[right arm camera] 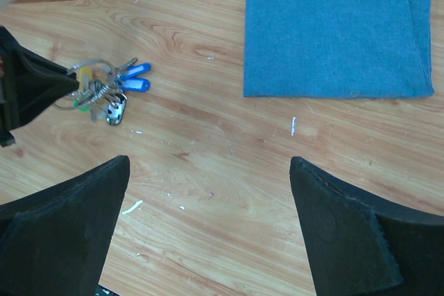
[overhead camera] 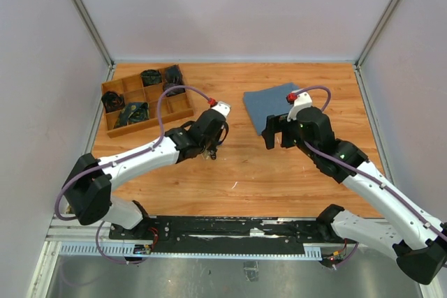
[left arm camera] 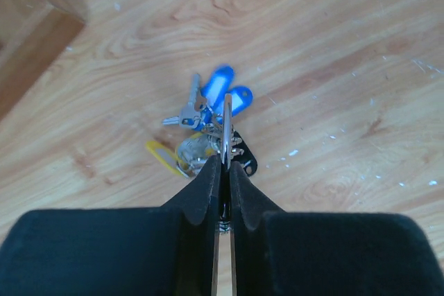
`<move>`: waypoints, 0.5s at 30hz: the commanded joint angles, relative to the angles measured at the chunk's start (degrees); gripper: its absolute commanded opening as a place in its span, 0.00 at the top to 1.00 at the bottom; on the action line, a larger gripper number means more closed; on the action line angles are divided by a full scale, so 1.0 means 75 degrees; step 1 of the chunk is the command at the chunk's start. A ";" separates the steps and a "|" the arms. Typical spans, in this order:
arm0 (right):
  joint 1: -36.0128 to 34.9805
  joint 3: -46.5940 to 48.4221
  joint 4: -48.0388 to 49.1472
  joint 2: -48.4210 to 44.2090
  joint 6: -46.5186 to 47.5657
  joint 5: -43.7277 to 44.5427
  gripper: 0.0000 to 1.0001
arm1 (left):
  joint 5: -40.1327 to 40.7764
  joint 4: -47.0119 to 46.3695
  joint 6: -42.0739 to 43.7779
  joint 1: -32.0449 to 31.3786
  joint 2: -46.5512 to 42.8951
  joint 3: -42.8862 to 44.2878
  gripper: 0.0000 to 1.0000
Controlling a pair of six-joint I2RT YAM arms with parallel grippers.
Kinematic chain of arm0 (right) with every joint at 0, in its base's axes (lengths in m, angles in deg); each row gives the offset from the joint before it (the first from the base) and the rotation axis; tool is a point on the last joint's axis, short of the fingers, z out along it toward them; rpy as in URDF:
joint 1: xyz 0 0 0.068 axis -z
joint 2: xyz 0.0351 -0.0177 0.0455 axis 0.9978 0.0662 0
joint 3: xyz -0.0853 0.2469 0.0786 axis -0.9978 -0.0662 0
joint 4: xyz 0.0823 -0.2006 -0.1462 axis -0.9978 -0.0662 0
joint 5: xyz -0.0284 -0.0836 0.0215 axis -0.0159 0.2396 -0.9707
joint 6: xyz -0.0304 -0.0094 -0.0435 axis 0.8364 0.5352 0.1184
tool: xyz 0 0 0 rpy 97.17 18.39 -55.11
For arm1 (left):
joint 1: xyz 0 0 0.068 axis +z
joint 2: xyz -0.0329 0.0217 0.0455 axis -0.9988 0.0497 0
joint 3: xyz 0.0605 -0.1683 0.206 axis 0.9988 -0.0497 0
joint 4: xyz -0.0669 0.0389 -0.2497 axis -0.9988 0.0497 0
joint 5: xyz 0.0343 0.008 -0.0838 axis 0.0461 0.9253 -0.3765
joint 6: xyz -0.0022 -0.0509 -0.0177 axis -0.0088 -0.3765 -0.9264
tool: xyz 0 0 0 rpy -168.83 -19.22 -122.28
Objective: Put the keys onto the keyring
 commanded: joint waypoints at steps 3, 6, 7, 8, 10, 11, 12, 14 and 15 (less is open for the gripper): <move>-0.0100 -0.0044 0.0008 0.0012 0.0228 -0.0088 0.02 | -0.0958 -0.1049 -0.0330 -0.0376 0.0205 -0.0273 0.84; -0.0107 -0.0036 -0.0058 0.0025 0.0184 0.0047 0.02 | -0.1252 -0.1215 -0.0405 -0.0522 0.0319 -0.0286 0.78; -0.0106 -0.0047 -0.0054 0.0004 0.0157 0.0155 0.02 | -0.1340 -0.1257 -0.0417 -0.0553 0.0334 -0.0296 0.76; -0.0107 -0.0048 -0.0067 -0.0029 0.0118 0.0274 0.02 | -0.1427 -0.1295 -0.0429 -0.0567 0.0317 -0.0298 0.73; -0.0106 -0.0068 -0.0064 -0.0127 0.0043 0.0553 0.02 | -0.1591 -0.1384 -0.0434 -0.0586 0.0207 -0.0315 0.67; -0.0104 -0.0080 -0.0039 -0.0174 0.0061 0.0665 0.02 | -0.1675 -0.1450 -0.0425 -0.0586 0.0131 -0.0329 0.64; -0.0105 -0.0100 -0.0006 -0.0224 0.0127 0.0801 0.02 | -0.1721 -0.1500 -0.0420 -0.0586 0.0043 -0.0344 0.61; -0.0108 -0.0181 0.0204 -0.0382 0.0560 0.0923 0.02 | -0.1718 -0.1538 -0.0411 -0.0577 -0.0149 -0.0325 0.56; -0.0098 -0.0218 0.0320 -0.0512 0.0766 0.0980 0.02 | -0.1656 -0.1526 -0.0399 -0.0569 -0.0262 -0.0309 0.54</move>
